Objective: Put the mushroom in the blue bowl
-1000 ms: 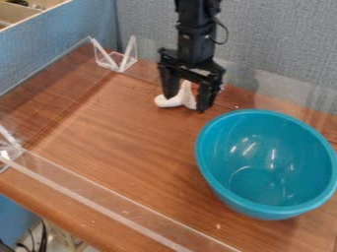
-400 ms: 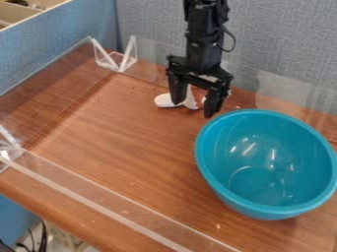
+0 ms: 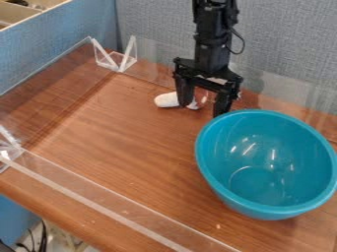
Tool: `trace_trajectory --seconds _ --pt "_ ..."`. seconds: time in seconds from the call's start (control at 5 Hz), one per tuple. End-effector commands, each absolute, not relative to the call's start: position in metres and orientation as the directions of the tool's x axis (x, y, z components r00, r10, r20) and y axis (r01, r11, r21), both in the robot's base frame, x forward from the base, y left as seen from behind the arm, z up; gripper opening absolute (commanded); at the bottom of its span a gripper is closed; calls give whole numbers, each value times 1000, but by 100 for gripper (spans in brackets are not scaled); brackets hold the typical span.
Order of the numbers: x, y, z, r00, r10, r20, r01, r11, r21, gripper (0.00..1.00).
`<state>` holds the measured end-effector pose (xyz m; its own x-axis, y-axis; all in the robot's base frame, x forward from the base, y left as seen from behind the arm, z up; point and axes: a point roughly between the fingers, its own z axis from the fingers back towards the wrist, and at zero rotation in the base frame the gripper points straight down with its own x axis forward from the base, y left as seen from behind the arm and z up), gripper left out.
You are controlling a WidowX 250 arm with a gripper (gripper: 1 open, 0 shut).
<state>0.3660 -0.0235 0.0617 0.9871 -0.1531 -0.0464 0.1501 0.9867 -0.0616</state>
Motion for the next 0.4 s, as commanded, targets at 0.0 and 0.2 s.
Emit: trace_trajectory --seconds 0.0,0.2 --pt "371 -22 93 992 -118 39 120 991 -54 100" --pt "369 -19 95 995 -88 40 91 994 -55 100"
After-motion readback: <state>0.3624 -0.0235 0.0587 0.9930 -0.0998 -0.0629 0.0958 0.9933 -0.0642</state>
